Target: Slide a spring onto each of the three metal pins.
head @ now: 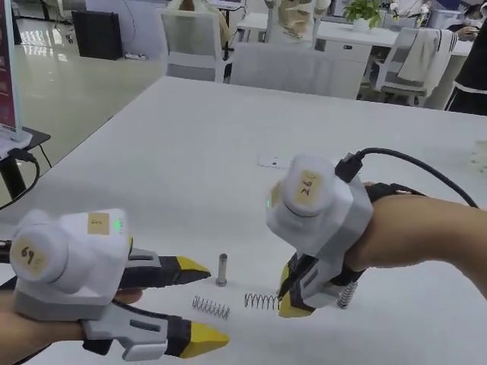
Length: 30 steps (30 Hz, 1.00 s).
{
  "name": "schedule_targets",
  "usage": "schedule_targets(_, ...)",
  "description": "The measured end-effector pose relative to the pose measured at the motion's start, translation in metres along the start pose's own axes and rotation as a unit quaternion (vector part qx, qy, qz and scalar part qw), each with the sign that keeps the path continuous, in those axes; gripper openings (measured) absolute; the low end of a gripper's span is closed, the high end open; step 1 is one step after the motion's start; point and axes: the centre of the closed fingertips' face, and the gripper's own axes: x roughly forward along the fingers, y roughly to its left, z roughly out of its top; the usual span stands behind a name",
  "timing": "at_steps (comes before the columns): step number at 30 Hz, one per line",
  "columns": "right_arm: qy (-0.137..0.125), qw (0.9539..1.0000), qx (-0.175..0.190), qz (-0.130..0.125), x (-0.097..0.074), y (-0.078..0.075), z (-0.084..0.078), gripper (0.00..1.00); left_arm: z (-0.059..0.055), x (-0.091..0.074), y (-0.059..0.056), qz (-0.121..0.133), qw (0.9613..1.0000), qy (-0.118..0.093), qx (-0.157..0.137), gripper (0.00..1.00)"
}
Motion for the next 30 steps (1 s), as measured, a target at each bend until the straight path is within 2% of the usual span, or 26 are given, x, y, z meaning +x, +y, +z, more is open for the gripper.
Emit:
schedule_targets(9, -0.009, 0.9997, -0.023, -0.003, -0.007, 0.005, 0.017, 0.08, 0.008, 0.002, -0.005, -0.004, 0.9997, -0.002, 0.023, 0.33)
schedule_targets(16, -0.013, 0.999, -0.042, -0.005, -0.009, 0.009, 0.027, 0.08, 0.01, 0.005, -0.007, -0.006, 0.9995, -0.005, 0.031, 0.26)
schedule_targets(24, -0.012, 0.9984, -0.056, -0.003, -0.009, 0.012, 0.032, 0.08, 0.013, 0.008, -0.007, -0.007, 0.9992, -0.014, 0.038, 0.15)
schedule_targets(30, -0.013, 0.9981, -0.061, -0.002, -0.009, 0.013, 0.033, 0.08, 0.013, 0.009, -0.006, -0.007, 0.9989, -0.014, 0.044, 0.09)
